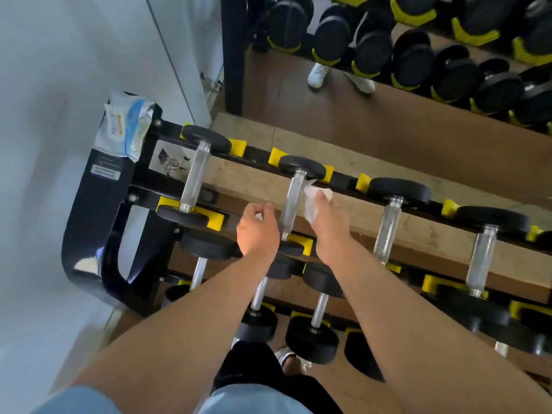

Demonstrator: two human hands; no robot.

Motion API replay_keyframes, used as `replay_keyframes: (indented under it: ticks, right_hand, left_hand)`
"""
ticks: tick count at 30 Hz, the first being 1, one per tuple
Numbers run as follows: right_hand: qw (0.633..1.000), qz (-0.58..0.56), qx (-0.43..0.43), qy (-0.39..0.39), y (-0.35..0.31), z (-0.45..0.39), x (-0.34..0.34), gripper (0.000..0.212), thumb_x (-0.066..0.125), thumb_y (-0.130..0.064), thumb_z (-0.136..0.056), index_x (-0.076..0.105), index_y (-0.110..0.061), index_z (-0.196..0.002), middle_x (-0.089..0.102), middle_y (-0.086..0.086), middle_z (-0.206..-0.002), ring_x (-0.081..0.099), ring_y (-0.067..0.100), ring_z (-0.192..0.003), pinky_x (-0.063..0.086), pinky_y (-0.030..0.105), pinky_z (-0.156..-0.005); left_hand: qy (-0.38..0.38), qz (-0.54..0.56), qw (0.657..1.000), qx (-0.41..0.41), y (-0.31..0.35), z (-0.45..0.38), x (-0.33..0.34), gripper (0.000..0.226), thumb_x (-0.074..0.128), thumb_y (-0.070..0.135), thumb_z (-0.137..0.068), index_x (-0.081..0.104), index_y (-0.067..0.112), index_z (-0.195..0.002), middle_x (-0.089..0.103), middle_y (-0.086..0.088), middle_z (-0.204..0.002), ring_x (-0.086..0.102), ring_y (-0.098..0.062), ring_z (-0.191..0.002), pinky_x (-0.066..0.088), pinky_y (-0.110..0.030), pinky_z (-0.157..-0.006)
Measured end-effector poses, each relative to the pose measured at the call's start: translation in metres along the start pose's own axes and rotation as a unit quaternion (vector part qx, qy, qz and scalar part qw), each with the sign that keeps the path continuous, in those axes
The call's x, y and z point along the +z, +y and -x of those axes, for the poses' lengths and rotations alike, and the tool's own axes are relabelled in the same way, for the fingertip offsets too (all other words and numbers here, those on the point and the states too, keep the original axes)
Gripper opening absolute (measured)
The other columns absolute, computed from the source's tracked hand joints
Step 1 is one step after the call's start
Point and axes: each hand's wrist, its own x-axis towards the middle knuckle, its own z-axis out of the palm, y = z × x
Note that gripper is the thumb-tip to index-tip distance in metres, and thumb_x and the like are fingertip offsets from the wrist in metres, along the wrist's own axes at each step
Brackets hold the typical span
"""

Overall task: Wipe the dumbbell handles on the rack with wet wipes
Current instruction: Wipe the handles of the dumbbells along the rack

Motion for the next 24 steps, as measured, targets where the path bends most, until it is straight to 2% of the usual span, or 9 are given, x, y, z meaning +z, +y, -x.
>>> replay_keyframes:
  ticks: [2,4,6,9,13,15,17,21,24]
  right_hand:
    - [0.990,-0.121,0.035,-0.070,-0.003,0.004,0.018,0.057,0.042,-0.062,-0.098,0.054,-0.020,-0.135,0.053,-0.004,-0.122,0.050,0.018,-0.111,0.036,0.033,-0.095]
    - [0.991,-0.121,-0.009,-0.058,0.005,0.005,0.034,0.057,0.041,-0.065,-0.096,0.059,-0.026,-0.134,0.056,-0.008,-0.122,0.052,0.016,-0.110,0.039,0.034,-0.096]
    - [0.993,-0.078,-0.086,0.000,0.016,-0.002,0.037,0.042,0.057,-0.049,-0.094,0.058,-0.027,-0.131,0.061,-0.008,-0.122,0.058,0.016,-0.110,0.047,0.039,-0.099]
    - [0.994,-0.037,-0.102,0.032,0.015,-0.014,0.041,0.059,0.076,-0.023,-0.085,0.049,-0.024,-0.137,0.060,-0.011,-0.121,0.059,0.012,-0.109,0.050,0.033,-0.098]
    - [0.992,0.059,-0.111,0.031,0.007,-0.029,0.048,0.041,0.078,-0.027,-0.082,0.063,-0.022,-0.120,0.069,-0.005,-0.108,0.064,0.015,-0.097,0.055,0.032,-0.085]
    - [0.987,0.095,-0.121,0.055,0.007,-0.035,0.048,0.027,0.073,-0.033,-0.087,0.067,-0.022,-0.111,0.070,-0.004,-0.097,0.064,0.015,-0.088,0.050,0.022,-0.069]
    - [0.982,0.108,-0.134,0.079,0.010,-0.035,0.051,0.022,0.065,-0.038,-0.093,0.069,-0.022,-0.106,0.069,-0.004,-0.091,0.062,0.015,-0.082,0.042,0.021,-0.060]
    - [0.980,0.015,-0.112,0.163,0.015,-0.031,0.064,0.026,0.057,-0.039,-0.098,0.075,-0.021,-0.100,0.069,-0.004,-0.083,0.064,0.016,-0.080,0.048,0.026,-0.071]
    - [0.971,-0.095,-0.061,0.211,0.008,-0.028,0.064,0.028,0.055,-0.037,-0.100,0.077,-0.020,-0.096,0.064,-0.009,-0.073,0.060,0.011,-0.071,0.045,0.025,-0.067]
  left_hand:
    - [-0.006,-0.025,1.000,-0.013,-0.002,-0.008,0.007,0.025,0.045,0.040,-0.100,0.061,0.021,-0.096,0.064,0.002,-0.088,0.057,-0.017,-0.076,0.042,-0.031,-0.067]
    - [-0.009,-0.062,0.998,-0.026,-0.004,-0.013,0.010,0.030,0.039,0.040,-0.102,0.061,0.020,-0.101,0.063,-0.001,-0.091,0.055,-0.020,-0.078,0.039,-0.032,-0.068]
    - [-0.011,-0.078,0.996,-0.029,-0.006,-0.016,0.011,0.032,0.035,0.038,-0.102,0.060,0.019,-0.100,0.063,-0.003,-0.091,0.054,-0.022,-0.078,0.037,-0.033,-0.068]
    - [-0.017,-0.092,0.995,-0.016,-0.007,-0.016,0.013,0.029,0.033,0.034,-0.103,0.057,0.018,-0.096,0.057,0.001,-0.087,0.049,-0.019,-0.074,0.034,-0.031,-0.066]
    - [-0.030,-0.105,0.994,-0.002,-0.007,-0.018,0.012,0.027,0.033,0.030,-0.104,0.057,0.018,-0.097,0.054,0.003,-0.086,0.047,-0.017,-0.073,0.034,-0.030,-0.066]
    - [-0.027,-0.088,0.996,-0.008,-0.005,-0.016,0.013,0.029,0.033,0.031,-0.103,0.057,0.020,-0.092,0.057,0.001,-0.082,0.051,-0.022,-0.074,0.035,-0.033,-0.066]
    - [-0.025,-0.092,0.995,-0.004,-0.004,-0.015,0.013,0.029,0.032,0.031,-0.103,0.055,0.021,-0.088,0.057,0.000,-0.080,0.051,-0.025,-0.072,0.035,-0.034,-0.065]
    - [-0.024,-0.108,0.994,0.004,-0.006,-0.018,0.015,0.027,0.035,0.030,-0.102,0.053,0.021,-0.084,0.058,-0.003,-0.078,0.050,-0.027,-0.072,0.039,-0.038,-0.064]
    - [-0.020,-0.111,0.994,0.009,-0.006,-0.017,0.016,0.028,0.034,0.030,-0.102,0.053,0.021,-0.082,0.059,-0.004,-0.076,0.052,-0.030,-0.072,0.042,-0.040,-0.064]
